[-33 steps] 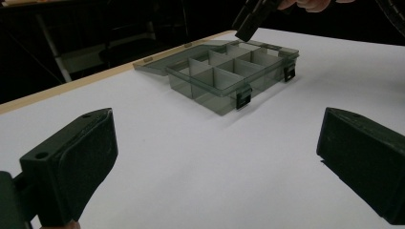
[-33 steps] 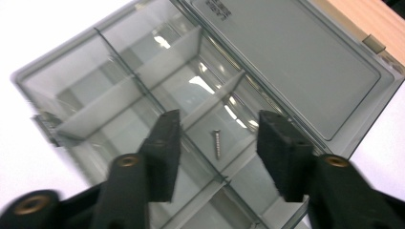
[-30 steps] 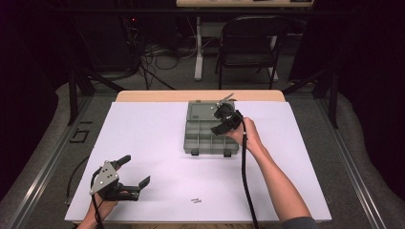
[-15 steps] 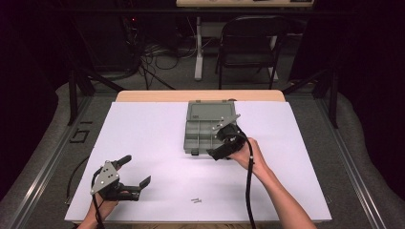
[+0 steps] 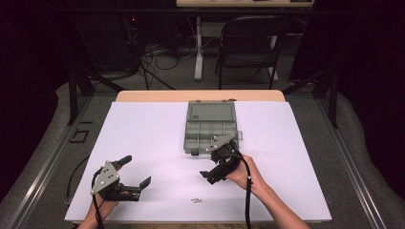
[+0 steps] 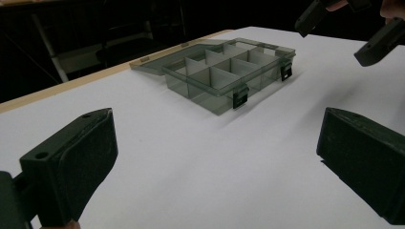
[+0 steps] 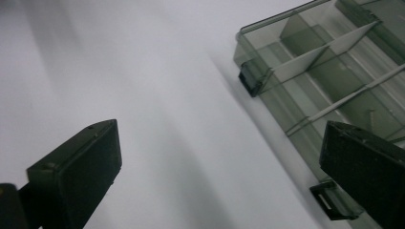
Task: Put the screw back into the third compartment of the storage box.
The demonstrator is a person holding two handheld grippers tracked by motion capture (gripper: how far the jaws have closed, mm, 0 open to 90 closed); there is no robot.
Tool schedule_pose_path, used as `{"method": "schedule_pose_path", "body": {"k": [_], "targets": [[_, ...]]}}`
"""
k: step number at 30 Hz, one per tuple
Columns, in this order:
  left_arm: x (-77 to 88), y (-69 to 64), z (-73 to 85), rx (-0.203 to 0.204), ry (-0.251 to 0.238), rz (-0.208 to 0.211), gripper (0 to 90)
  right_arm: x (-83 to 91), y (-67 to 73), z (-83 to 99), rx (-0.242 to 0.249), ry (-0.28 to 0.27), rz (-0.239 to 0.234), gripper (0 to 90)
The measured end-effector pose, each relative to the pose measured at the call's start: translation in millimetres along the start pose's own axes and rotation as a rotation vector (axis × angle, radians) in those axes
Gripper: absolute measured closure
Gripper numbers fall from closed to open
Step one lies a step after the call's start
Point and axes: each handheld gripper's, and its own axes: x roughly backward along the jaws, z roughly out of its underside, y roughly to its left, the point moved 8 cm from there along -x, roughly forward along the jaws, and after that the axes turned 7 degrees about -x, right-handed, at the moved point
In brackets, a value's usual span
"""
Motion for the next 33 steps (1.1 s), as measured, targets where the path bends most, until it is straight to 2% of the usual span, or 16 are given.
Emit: {"method": "schedule_pose_path", "body": {"k": [3,5,9,11,16,19,21,22,23,24,25,26,29,33], "targets": [[0.2,0.5,0.0,0.006,-0.001,-0.003,0.1,-1.2,12.4,5.4,0.013,0.000,-0.034,0.0],[0.4,0.6,-0.2,0.007,-0.001,-0.004,0.0,-2.1,15.5,7.1,0.013,-0.002,-0.041,0.0],[0.7,-0.1,-0.8,-0.001,-0.002,0.000,0.1,-5.4,26.6,18.1,0.027,0.028,-0.075,0.0],[0.3,0.3,-0.3,0.003,-0.001,-0.001,0.1,-5.7,29.0,19.6,0.022,0.027,-0.086,0.0],[0.1,0.1,-0.3,0.000,0.003,0.000,0.1,-12.2,37.4,26.6,0.028,0.069,-0.109,0.0],[-0.1,0.0,-0.2,0.001,0.003,-0.001,0.0,-14.4,40.6,26.7,0.051,0.080,-0.119,0.8],[0.0,-0.2,-0.2,0.001,0.004,0.003,0.0,-16.8,44.2,27.8,0.043,0.090,-0.122,4.4],[-0.4,-0.1,-0.3,0.001,0.001,-0.002,0.1,-18.3,45.2,28.2,0.066,0.096,-0.131,8.1],[-0.5,-0.1,-0.1,0.000,0.003,-0.003,0.0,-19.8,48.0,29.7,0.062,0.107,-0.137,13.4],[-0.4,0.0,-0.1,0.000,0.004,-0.002,0.0,-24.5,51.5,32.2,0.084,0.127,-0.146,21.6],[-0.4,0.1,-0.1,0.001,0.004,-0.002,0.0,-24.5,51.5,32.2,0.084,0.127,-0.146,21.6],[-0.5,0.2,-0.1,0.000,0.004,-0.002,0.1,-28.6,54.4,33.9,0.096,0.133,-0.153,27.8],[-0.9,0.3,-0.2,0.002,0.003,-0.001,0.0,-32.6,58.1,35.7,0.111,0.147,-0.170,32.6],[-2.0,0.2,0.0,0.000,0.004,-0.003,0.0,-37.9,63.9,38.4,0.142,0.173,-0.182,46.3]]}}
